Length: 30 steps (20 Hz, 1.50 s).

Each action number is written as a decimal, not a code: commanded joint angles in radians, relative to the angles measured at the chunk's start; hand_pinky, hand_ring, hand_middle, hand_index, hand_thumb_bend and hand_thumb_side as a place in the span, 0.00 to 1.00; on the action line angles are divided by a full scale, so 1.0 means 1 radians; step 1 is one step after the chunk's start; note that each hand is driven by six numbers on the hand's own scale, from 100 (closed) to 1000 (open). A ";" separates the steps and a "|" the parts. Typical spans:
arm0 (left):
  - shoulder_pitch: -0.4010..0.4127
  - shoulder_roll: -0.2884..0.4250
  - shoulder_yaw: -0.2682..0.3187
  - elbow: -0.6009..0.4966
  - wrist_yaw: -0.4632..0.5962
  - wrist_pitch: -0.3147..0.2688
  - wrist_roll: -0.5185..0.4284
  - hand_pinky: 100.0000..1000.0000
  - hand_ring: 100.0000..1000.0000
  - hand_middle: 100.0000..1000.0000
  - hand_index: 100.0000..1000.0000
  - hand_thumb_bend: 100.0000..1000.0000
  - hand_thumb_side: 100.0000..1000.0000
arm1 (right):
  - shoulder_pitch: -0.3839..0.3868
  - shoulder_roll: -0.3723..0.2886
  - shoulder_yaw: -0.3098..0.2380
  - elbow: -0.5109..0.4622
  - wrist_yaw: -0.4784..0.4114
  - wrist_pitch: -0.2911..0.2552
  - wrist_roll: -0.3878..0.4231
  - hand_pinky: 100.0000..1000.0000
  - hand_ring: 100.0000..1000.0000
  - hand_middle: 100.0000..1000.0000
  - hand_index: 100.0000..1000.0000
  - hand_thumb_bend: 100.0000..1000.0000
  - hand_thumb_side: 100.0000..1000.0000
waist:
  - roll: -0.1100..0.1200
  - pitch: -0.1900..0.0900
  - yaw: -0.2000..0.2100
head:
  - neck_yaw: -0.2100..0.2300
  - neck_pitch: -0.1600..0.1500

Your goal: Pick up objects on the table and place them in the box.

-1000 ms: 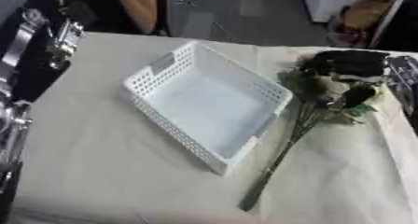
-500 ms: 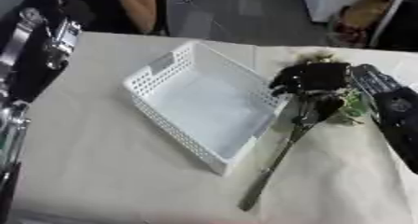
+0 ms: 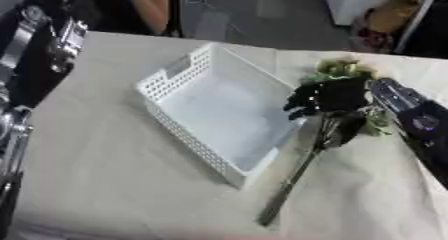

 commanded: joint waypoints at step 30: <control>-0.004 0.017 0.006 -0.014 -0.003 0.002 0.003 0.76 1.00 1.00 1.00 0.00 0.84 | 0.043 -0.222 -0.111 -0.185 -0.347 -0.001 0.187 1.00 0.98 0.96 0.94 0.31 0.62 | 0.001 -0.015 -0.004 | 0.020 -0.002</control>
